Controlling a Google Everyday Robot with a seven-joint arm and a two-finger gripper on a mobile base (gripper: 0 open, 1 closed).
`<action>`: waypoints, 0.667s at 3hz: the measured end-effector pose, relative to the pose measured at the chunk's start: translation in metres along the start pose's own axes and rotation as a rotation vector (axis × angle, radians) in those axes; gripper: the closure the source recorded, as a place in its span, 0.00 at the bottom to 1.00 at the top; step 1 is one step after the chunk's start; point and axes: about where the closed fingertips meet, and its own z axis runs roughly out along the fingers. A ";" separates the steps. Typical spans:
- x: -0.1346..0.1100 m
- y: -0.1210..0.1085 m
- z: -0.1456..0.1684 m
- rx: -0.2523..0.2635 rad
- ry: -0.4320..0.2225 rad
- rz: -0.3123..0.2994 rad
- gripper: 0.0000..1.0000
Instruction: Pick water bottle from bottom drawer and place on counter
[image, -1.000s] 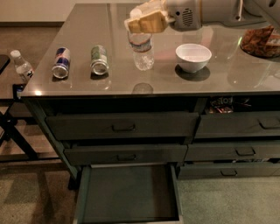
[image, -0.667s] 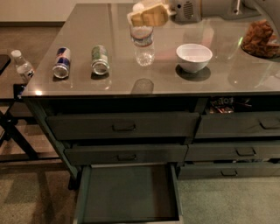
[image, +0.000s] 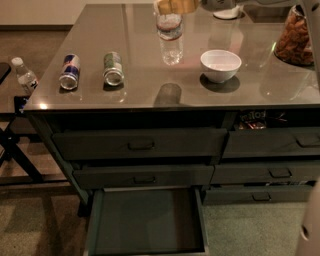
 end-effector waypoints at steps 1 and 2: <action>0.008 -0.011 0.003 -0.027 0.008 0.066 1.00; 0.017 -0.016 0.010 -0.074 0.017 0.139 1.00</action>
Offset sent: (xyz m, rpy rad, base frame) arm 0.0361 -0.0122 -0.0187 0.0605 0.2534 0.0560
